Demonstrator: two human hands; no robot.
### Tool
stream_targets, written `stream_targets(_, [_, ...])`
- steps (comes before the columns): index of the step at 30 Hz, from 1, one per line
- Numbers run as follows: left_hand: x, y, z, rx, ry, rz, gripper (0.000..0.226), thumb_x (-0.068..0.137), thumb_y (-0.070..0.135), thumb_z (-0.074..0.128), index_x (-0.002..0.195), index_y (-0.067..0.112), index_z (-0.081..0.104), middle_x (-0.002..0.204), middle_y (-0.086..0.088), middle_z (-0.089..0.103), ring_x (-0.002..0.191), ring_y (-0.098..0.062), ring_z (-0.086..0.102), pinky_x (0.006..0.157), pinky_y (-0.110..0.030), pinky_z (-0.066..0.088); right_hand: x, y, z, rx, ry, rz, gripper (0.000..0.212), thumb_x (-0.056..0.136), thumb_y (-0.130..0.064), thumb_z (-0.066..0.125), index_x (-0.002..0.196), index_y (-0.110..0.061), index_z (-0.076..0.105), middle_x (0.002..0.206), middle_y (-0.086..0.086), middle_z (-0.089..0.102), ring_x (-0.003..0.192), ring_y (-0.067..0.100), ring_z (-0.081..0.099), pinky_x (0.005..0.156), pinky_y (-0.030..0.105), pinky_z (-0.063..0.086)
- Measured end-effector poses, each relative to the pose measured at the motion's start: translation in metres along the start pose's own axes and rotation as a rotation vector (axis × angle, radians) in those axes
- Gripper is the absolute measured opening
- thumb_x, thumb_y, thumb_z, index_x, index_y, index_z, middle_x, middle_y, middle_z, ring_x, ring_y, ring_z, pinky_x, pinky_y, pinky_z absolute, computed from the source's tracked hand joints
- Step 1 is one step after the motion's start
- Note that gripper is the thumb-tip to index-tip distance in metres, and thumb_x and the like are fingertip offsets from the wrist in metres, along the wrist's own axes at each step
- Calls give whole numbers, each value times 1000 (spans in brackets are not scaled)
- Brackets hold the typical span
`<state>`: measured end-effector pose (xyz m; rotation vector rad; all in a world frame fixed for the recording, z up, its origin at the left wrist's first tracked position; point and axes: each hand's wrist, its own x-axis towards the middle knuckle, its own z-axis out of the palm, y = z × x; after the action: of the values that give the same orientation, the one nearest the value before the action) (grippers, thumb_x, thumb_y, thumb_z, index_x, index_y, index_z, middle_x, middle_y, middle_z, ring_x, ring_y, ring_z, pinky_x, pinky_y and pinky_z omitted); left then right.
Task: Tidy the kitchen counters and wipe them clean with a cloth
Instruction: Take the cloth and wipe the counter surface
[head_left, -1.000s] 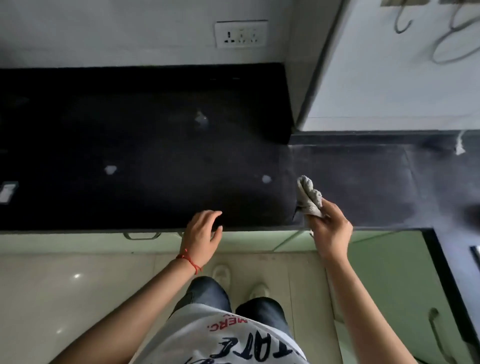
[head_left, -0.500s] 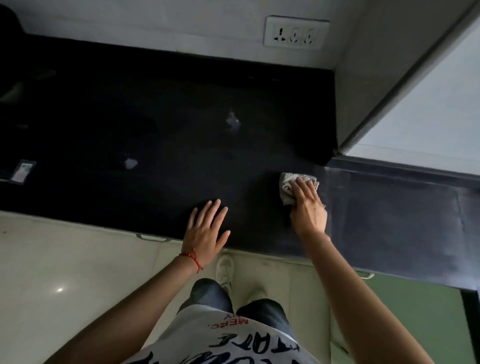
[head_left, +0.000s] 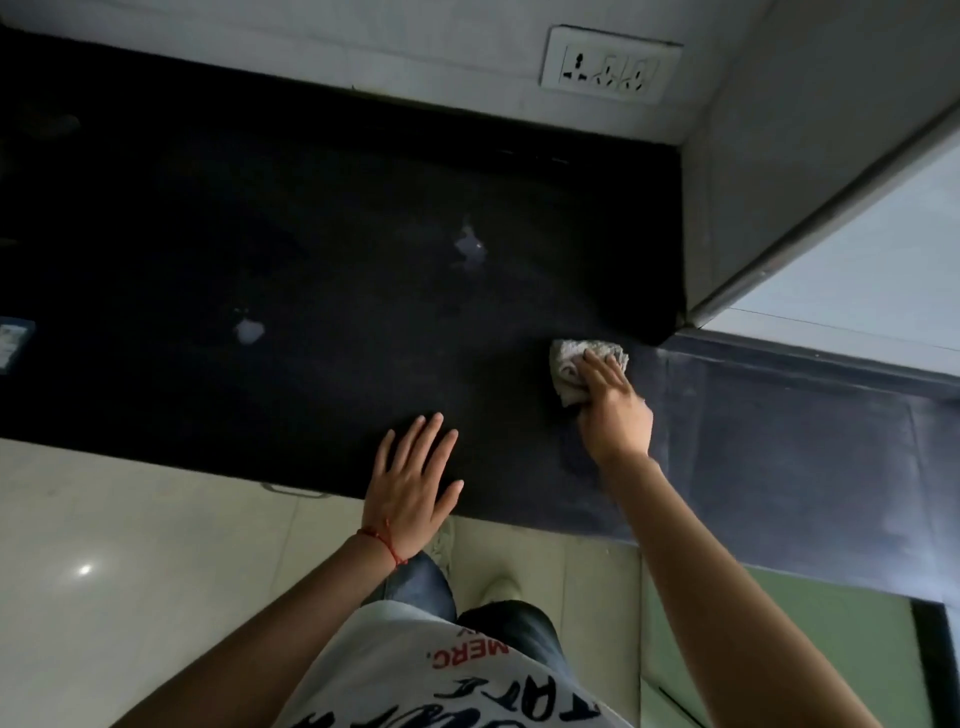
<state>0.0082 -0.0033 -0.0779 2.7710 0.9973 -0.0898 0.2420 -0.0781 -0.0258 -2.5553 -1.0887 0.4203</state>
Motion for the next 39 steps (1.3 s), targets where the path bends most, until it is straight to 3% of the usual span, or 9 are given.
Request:
stream_targets(3, [2,-7,-6,-39,43,-36,59,88,48,29,136,15,34,144,-9,43,133,-21,26,110,-43,27,19,-22,-7,106,85,118,52,82,-4,49,130,-22,52,142,-6,48,126,25,48,88,33,44])
stream_targets(8, [18,-44,-22,-11,41,-149,58,84,46,33,131,13,43,139,-10,49,132,-24,37,100,-49,42,31,-63,6,235,257,-77,53,75,2,55,123,-21,60,135,-5,55,125,18,52,82,31,49])
stream_targets(15, [41,-88,-26,22,-32,-170,58,84,47,35,131,14,45,140,-10,49,129,-28,46,105,-48,38,74,-99,56,-25,-21,-342,61,61,5,50,119,-9,62,130,8,59,124,32,52,82,46,56])
stream_targets(19, [42,-88,-25,-9,-5,-131,57,83,47,40,131,16,45,141,-9,47,130,-28,44,112,-44,28,136,-113,55,-67,-120,-216,62,78,1,51,137,-16,44,152,-1,33,143,19,22,107,44,36])
stream_targets(24, [43,-89,-22,-46,20,-145,57,81,46,46,130,18,47,142,-6,46,131,-23,36,109,-42,23,197,-140,48,-61,-117,-142,56,85,-4,50,139,-20,41,154,-3,28,143,17,23,109,40,33])
stream_targets(29, [45,-88,-21,-44,46,-126,56,79,45,49,128,17,50,141,-7,48,131,-23,36,108,-42,25,140,-117,53,30,0,-252,65,69,12,47,129,-12,54,143,5,46,137,25,36,95,41,46])
stream_targets(33, [44,-88,-20,-49,71,-121,56,79,44,48,128,17,50,141,-7,48,132,-23,33,108,-43,25,132,-103,60,-57,17,-382,66,56,6,45,118,-8,62,129,10,60,122,35,52,77,46,56])
stream_targets(36, [43,-88,-20,-54,69,-130,56,79,44,49,128,17,50,141,-7,48,132,-23,33,107,-43,27,181,-119,50,-58,-57,-302,64,72,8,47,131,-14,51,146,5,42,136,27,38,96,51,46])
stream_targets(39, [43,-88,-21,-50,69,-140,56,79,44,50,128,18,50,141,-6,48,132,-22,34,107,-43,27,224,-139,45,-57,-110,-165,61,82,2,48,139,-20,40,154,-1,28,142,21,26,110,45,31])
